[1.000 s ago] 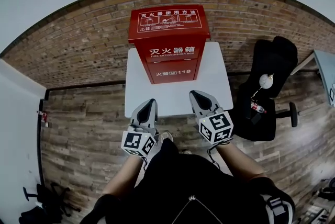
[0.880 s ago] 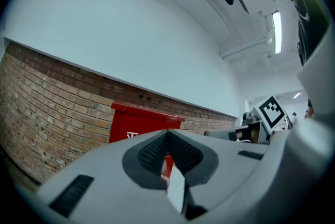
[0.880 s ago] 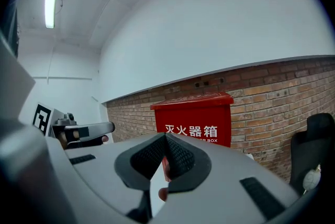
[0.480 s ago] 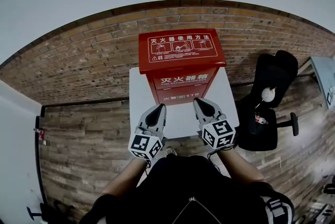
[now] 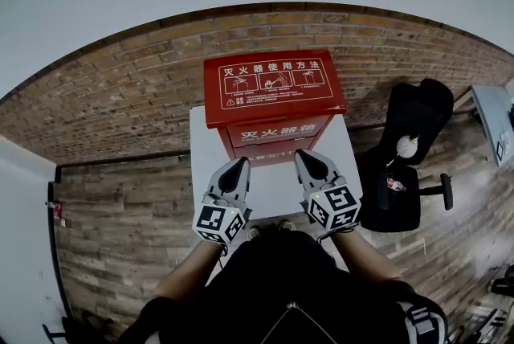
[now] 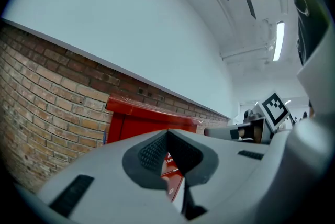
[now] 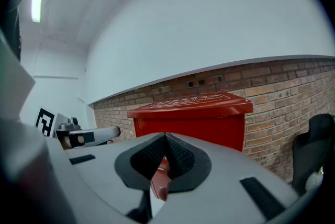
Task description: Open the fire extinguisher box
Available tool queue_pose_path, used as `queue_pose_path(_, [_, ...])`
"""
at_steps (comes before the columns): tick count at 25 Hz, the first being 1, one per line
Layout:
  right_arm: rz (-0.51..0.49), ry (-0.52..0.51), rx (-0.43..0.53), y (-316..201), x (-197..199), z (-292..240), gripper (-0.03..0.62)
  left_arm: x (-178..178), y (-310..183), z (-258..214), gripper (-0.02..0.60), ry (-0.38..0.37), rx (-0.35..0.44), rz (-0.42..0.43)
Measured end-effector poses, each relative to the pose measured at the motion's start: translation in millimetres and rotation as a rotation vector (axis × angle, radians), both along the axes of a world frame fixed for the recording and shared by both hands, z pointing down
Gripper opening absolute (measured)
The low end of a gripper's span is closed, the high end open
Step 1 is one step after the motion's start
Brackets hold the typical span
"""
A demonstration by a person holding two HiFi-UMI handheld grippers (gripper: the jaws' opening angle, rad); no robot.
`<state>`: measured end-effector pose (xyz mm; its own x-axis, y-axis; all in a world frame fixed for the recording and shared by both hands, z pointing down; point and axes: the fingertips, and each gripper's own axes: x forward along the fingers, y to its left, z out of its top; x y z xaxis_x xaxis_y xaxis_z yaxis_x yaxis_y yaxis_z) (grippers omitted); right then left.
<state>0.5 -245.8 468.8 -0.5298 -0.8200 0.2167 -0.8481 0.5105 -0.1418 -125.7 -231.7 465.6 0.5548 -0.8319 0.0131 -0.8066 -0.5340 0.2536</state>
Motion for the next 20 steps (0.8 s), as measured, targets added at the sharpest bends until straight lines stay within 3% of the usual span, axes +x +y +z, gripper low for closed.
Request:
queue_pose_path(4, [-0.03, -0.006, 0.061, -12, 14, -17, 0.018, -9, -9, -12, 0.054, -0.018, 0.041, -0.029])
queue_pose_path(5, [-0.039, -0.005, 0.077, -15, 18, -22, 0.021, -12, -12, -15, 0.08, -0.026, 0.056, -0.031])
queue_pose_path(8, [-0.068, -0.003, 0.099, -23, 32, -28, 0.14, -20, -20, -21, 0.175, -0.033, 0.076, -0.046])
queue_pose_path(12, [-0.054, 0.024, 0.13, -34, 58, -38, 0.22, -31, -28, -29, 0.216, -0.066, 0.092, -0.092])
queue_pose_path(20, [-0.003, 0.061, 0.13, -67, 111, -41, 0.261, -66, -50, -33, 0.307, -0.149, 0.079, -0.163])
